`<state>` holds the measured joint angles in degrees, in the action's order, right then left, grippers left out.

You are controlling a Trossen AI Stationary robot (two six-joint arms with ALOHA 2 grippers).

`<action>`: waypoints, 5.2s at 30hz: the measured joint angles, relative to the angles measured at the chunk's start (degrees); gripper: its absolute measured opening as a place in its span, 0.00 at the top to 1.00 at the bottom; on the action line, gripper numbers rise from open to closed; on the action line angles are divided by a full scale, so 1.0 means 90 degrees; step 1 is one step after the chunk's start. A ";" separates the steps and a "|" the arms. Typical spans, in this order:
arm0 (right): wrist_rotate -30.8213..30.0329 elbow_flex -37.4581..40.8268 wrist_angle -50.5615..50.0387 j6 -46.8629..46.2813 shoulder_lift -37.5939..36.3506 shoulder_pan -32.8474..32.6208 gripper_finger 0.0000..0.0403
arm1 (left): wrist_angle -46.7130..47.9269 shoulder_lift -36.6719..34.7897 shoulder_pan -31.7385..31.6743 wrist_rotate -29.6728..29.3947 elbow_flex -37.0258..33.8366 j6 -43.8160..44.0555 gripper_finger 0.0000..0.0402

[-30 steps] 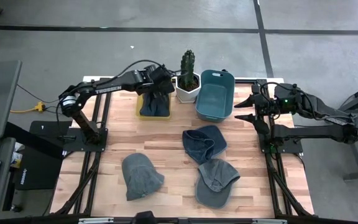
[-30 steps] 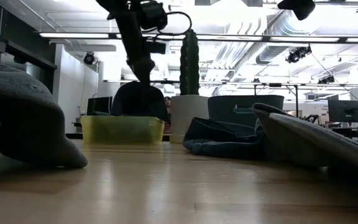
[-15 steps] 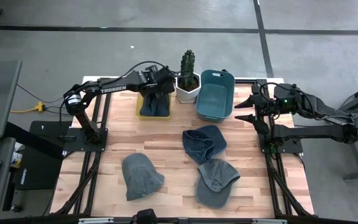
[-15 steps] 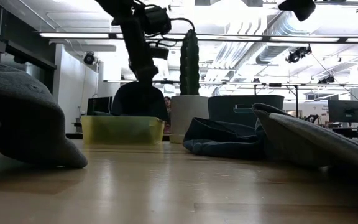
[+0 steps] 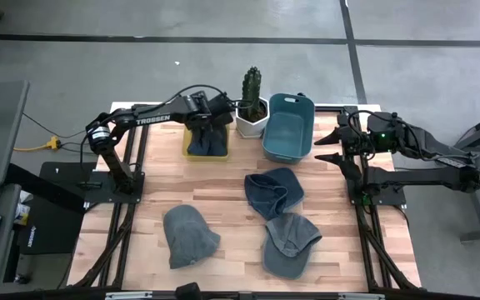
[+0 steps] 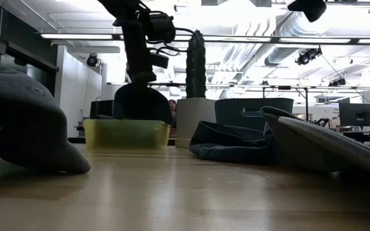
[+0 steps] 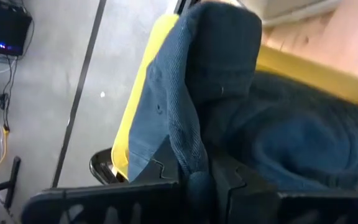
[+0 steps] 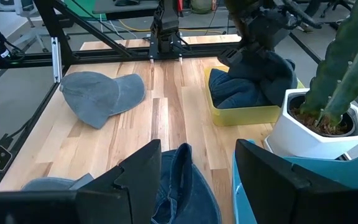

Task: Pick & Place hat
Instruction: Put the left blue cap into the yellow bin

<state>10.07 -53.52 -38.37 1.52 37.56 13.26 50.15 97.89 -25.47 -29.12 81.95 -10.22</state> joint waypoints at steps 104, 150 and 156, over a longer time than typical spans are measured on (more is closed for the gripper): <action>-0.0362 0.0002 0.0002 -0.0342 0.0165 0.0000 0.50 | 0.1678 0.0035 0.0459 -0.0145 0.0000 -0.4178 0.65; -0.0356 0.0000 -0.0093 -0.0114 0.0359 -0.0002 0.50 | 0.1591 -0.0107 0.0495 0.0911 0.1644 0.0448 0.62; -0.0384 0.0001 -0.0248 -0.0046 0.0359 0.0000 0.50 | 0.0506 -0.0107 0.0459 0.0977 0.1310 0.1067 0.81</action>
<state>6.61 -53.51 -40.60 1.10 40.80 13.25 54.70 96.92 -21.35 -20.32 93.74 -0.61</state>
